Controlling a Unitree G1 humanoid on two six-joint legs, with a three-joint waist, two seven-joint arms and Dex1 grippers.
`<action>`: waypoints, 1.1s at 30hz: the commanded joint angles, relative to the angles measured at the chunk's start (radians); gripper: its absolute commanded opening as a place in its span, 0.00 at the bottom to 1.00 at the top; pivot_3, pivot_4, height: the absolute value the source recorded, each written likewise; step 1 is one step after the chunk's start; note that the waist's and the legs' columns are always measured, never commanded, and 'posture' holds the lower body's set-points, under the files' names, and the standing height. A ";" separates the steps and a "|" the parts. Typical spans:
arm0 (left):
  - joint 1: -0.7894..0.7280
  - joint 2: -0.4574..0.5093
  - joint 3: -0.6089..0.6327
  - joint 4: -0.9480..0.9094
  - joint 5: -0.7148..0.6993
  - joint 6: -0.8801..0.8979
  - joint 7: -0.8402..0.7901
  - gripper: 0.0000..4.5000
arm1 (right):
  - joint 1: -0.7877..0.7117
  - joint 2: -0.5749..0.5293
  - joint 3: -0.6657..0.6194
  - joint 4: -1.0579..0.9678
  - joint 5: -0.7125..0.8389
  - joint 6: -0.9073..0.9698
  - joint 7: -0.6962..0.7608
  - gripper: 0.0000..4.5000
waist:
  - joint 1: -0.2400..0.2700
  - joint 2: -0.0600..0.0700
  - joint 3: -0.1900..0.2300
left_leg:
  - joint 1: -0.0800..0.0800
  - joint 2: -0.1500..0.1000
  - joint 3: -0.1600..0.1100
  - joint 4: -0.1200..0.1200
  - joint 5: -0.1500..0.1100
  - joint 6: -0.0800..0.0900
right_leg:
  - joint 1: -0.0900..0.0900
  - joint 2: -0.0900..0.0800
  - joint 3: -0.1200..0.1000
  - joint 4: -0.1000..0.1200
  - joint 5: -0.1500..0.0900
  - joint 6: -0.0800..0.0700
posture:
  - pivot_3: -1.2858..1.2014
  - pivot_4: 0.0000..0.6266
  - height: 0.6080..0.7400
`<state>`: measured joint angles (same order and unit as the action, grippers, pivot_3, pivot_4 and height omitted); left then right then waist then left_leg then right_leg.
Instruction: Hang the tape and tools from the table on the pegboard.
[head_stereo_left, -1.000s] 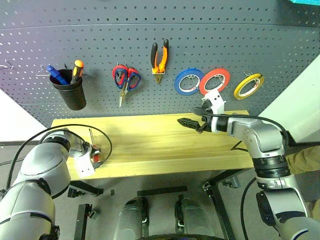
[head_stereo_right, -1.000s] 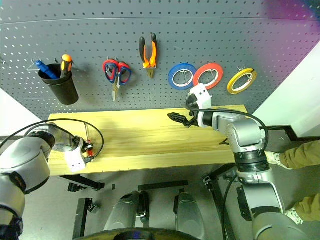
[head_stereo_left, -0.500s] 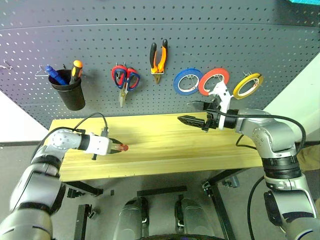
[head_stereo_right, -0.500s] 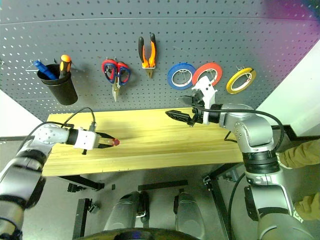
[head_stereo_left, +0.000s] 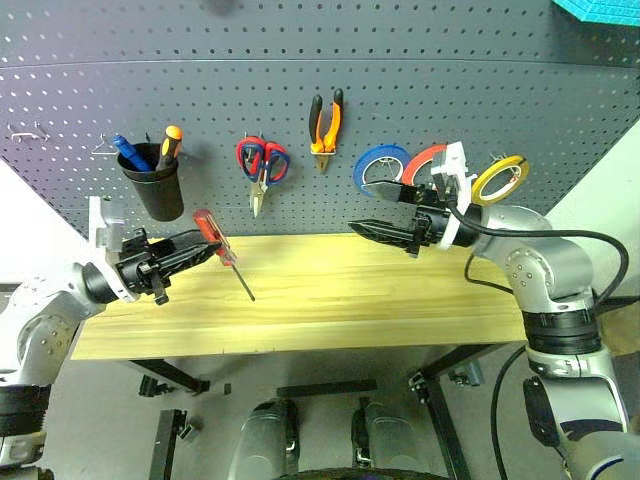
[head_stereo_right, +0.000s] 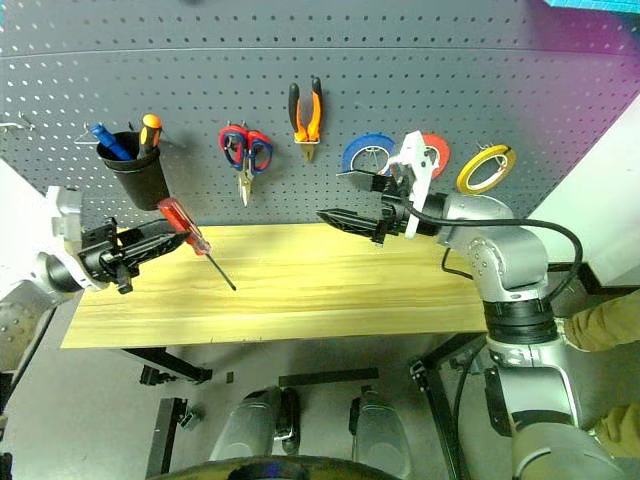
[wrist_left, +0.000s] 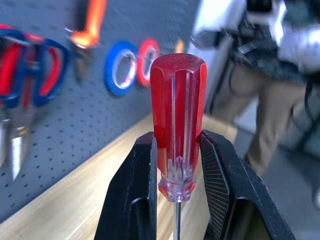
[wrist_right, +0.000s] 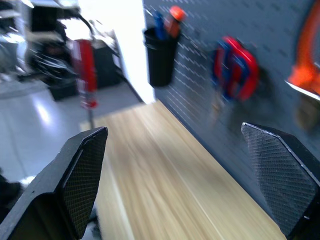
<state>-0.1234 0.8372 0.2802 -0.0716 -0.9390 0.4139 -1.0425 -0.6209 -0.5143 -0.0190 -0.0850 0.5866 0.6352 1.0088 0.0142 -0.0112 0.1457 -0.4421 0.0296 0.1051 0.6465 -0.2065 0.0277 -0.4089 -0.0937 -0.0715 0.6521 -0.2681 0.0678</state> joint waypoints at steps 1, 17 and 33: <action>-0.010 -0.033 0.091 -0.040 -0.023 0.026 0.086 0.20 | -0.051 0.011 -0.006 -0.032 0.032 -0.019 0.021 1.00 | 0.008 -0.001 -0.001 | -0.001 0.000 0.000 0.000 0.000 0.000 | 0.000 0.000 0.000 -0.001 0.000 0.000 | 0.59 0.10 1.00; -0.384 -0.136 0.186 0.003 0.181 -0.078 0.540 0.20 | -0.171 0.159 -0.006 0.064 0.016 -0.155 -0.019 1.00 | 0.078 -0.012 -0.011 | -0.003 -0.003 0.003 -0.015 0.004 -0.007 | -0.004 -0.001 0.001 -0.004 0.004 0.001 | 0.62 0.08 1.00; -0.732 -0.136 0.074 0.258 0.514 -0.131 0.734 0.20 | -0.165 0.160 -0.033 0.058 0.061 -0.115 -0.067 1.00 | 0.080 -0.013 -0.011 | -0.002 0.000 0.006 -0.014 0.006 -0.004 | -0.002 0.008 0.000 -0.004 0.004 0.003 | 0.61 0.11 1.00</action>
<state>-0.8366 0.6969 0.3392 0.1855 -0.4391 0.2785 -0.3293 -0.7769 -0.3462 -0.0189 0.0070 0.6298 0.5192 0.9475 0.0941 -0.0238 0.1350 -0.4437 0.0299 0.1108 0.6328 -0.2001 0.0233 -0.4110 -0.0859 -0.0717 0.6477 -0.2637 0.0708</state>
